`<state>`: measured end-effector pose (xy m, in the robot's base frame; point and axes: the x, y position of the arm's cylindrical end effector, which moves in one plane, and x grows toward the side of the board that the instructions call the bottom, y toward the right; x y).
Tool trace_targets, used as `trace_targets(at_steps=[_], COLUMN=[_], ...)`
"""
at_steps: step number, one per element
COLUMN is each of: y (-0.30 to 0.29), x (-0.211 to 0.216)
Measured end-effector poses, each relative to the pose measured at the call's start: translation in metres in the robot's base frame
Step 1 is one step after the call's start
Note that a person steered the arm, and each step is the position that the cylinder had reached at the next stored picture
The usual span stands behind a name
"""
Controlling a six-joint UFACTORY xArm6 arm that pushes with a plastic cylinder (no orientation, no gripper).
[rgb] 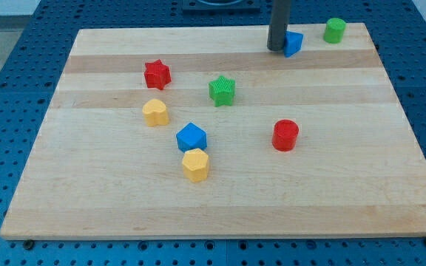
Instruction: Move blue triangle towards green circle
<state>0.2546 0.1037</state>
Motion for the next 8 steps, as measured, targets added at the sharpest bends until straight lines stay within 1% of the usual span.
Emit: trace_targets(at_steps=[2,6,8], y=[0.010,0.073,0.083], x=[-0.001,0.004,0.006])
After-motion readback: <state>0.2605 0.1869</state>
